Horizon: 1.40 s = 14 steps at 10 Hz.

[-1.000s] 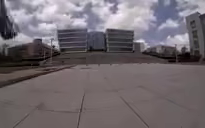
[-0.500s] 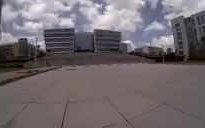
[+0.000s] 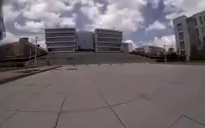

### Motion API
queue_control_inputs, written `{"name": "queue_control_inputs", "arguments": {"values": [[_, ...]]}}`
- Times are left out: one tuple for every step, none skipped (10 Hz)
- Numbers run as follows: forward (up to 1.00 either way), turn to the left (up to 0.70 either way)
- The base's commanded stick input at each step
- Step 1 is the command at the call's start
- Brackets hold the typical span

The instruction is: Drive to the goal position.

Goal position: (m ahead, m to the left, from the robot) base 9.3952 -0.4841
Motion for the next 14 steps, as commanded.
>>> {"name": "queue_control_inputs", "arguments": {"values": [[0.7,0.0],[0.7,0.0],[0.7,0.0],[0.7,0.0],[0.7,0.0],[0.7,0.0],[0.7,0.0],[0.7,0.0],[0.7,0.0],[0.7,0.0],[0.7,0.0],[0.7,0.0],[0.7,0.0],[0.7,0.0]]}}
